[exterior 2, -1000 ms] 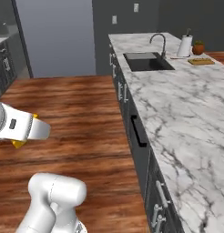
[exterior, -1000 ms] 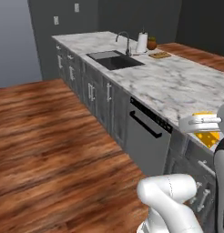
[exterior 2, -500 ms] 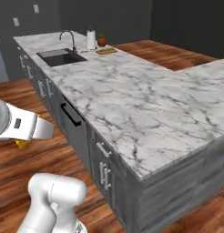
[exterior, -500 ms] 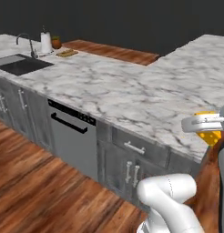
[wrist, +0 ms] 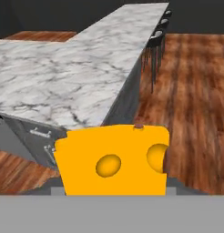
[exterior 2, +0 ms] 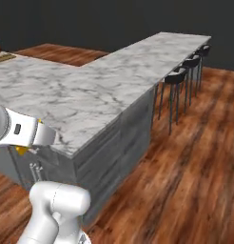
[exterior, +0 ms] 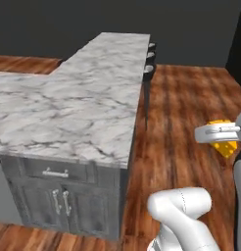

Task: Retrieve the sausage and cheese from the fridge and place them on the cutting board on the counter.

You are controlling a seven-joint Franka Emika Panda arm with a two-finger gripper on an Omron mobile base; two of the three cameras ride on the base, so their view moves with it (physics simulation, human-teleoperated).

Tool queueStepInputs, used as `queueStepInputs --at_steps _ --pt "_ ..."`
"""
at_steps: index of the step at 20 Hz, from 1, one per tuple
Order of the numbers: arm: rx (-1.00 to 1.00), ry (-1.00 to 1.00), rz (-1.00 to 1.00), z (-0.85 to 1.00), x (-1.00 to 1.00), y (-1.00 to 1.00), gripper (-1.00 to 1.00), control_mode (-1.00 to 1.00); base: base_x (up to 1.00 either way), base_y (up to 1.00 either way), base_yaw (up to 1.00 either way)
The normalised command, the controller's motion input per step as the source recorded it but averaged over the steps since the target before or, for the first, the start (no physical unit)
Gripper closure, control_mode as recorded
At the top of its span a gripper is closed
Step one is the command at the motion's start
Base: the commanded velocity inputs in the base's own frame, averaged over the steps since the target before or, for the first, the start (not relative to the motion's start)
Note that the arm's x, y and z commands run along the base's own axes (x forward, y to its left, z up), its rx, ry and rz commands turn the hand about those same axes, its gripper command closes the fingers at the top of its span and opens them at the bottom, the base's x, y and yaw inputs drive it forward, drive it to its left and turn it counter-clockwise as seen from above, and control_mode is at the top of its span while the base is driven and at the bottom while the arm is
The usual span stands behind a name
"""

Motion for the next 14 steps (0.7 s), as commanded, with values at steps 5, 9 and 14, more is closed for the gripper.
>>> queueStepInputs --at_steps 5,9,14 --pt "0.00 0.00 0.00 0.00 0.00 0.00 1.00 1.00 0.33 -0.80 -0.66" --pt "0.00 0.00 0.00 0.00 0.00 0.00 1.00 1.00 0.98 -0.50 -0.41" --pt "0.00 0.00 0.00 0.00 0.00 0.00 1.00 1.00 1.00 -0.15 -0.25"
